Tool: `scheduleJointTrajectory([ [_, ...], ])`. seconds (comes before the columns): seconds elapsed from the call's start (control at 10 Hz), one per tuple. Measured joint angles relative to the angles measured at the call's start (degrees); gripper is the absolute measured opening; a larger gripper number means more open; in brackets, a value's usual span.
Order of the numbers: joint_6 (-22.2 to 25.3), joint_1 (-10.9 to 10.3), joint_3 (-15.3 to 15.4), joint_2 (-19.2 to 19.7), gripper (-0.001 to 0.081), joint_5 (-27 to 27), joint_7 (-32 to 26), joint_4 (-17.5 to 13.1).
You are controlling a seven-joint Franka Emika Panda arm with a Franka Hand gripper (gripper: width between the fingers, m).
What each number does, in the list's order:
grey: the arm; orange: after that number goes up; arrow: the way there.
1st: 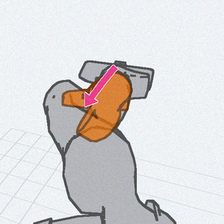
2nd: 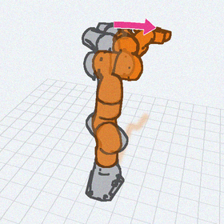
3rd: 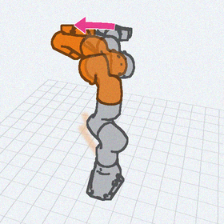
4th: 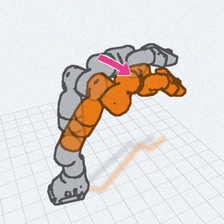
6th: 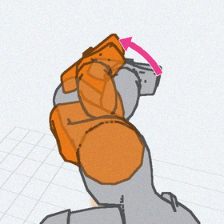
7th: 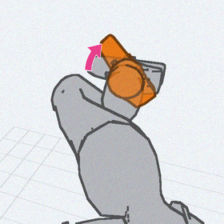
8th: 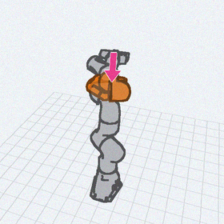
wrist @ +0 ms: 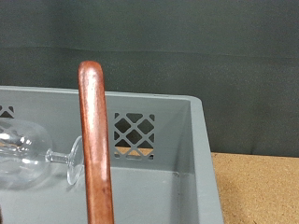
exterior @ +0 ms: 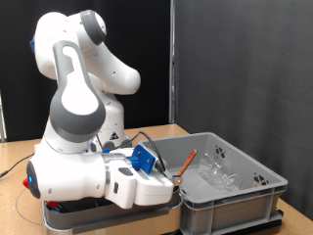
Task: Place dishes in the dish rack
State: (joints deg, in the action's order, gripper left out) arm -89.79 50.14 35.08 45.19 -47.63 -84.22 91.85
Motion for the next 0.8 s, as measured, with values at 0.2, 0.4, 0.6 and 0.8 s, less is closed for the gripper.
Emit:
scheduleJointTrajectory([
  [0.2, 2.71, -0.19, 1.1, 0.03, 0.0805, -0.02, -0.69, -1.33],
  [0.4, 6.87, -0.77, 3.29, -0.09, 0.0805, -0.02, -0.7, -3.48],
  [0.6, 9.72, -1.6, 5.45, -0.55, 0.0805, -0.03, -0.49, -4.62],
  [0.8, 11.1, -2.07, 6.86, -1.79, 0.0805, -0.03, -0.1, -4.61],
])
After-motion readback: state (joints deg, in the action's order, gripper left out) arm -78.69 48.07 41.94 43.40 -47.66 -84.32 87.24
